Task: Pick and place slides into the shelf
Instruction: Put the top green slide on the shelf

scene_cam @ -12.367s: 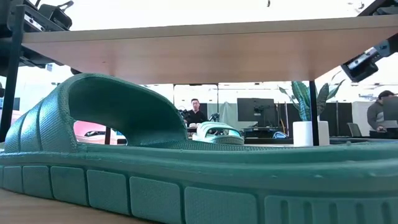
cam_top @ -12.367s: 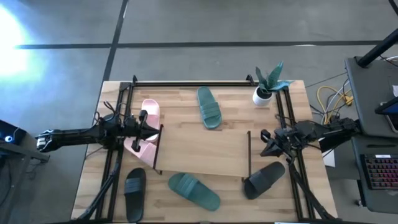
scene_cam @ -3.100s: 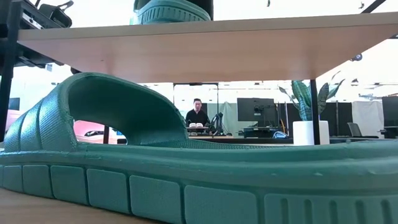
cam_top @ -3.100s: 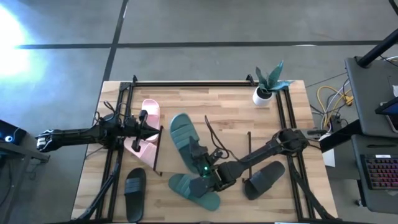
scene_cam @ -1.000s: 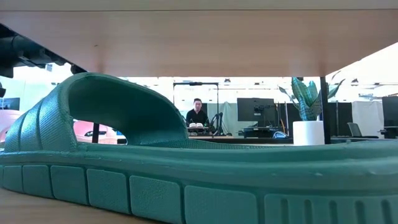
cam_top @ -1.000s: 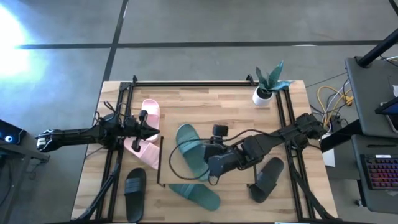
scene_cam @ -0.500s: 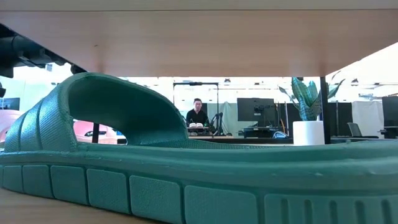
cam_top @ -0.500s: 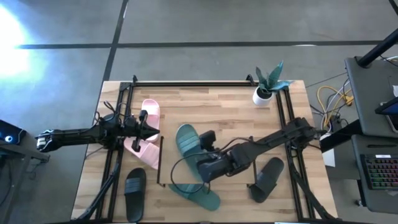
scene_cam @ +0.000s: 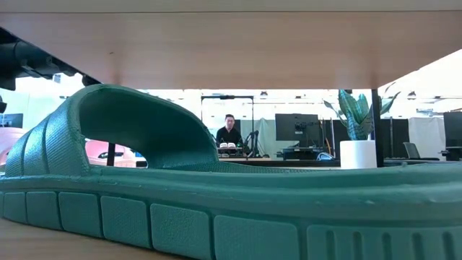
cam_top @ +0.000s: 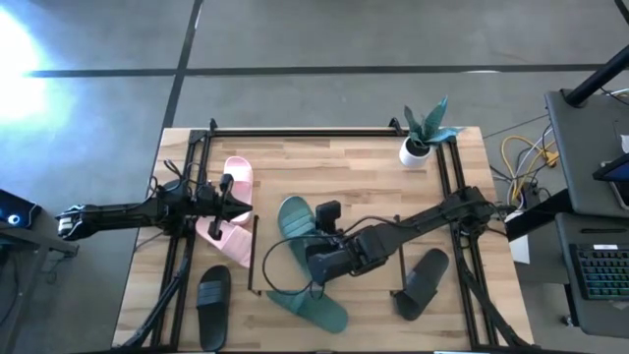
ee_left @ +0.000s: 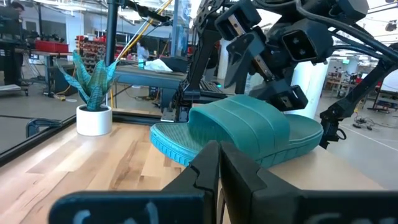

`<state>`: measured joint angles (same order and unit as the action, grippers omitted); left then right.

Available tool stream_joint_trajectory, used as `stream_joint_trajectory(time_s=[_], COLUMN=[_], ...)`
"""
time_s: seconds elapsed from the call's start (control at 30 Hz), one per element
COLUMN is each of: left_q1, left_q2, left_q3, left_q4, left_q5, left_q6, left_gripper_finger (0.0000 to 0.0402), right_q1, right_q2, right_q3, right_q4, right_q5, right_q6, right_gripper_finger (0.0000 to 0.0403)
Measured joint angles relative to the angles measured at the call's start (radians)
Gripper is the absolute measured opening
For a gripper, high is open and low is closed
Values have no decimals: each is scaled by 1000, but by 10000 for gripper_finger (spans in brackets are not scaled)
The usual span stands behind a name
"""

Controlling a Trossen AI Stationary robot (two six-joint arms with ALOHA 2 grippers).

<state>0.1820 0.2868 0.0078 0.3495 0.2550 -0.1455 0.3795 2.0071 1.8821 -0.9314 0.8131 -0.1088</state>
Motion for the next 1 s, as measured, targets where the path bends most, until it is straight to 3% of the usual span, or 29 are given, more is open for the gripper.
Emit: stream_joint_trajectory(time_s=[0.4, 0.63, 0.77, 0.9, 1.0], left_q1=[0, 0, 0, 0, 0], left_q2=[0, 0, 0, 0, 0], left_q3=[0, 0, 0, 0, 0], left_q4=[0, 0, 0, 0, 0], left_q5=[0, 0, 0, 0, 0], left_q6=[0, 0, 0, 0, 0], left_gripper_finger=[0, 0, 0, 0, 0], right_q1=[-34, -11, 22, 35, 57], right_q2=[0, 2, 2, 1, 6], right_q3=[-2, 44, 129, 213, 257], right_q4=[4, -60, -247, -499, -636], right_q5=[-32, -18, 45, -8, -39], right_q6=[7, 139, 386, 848, 1076], right_gripper_finger=[21, 15, 14, 14, 13])
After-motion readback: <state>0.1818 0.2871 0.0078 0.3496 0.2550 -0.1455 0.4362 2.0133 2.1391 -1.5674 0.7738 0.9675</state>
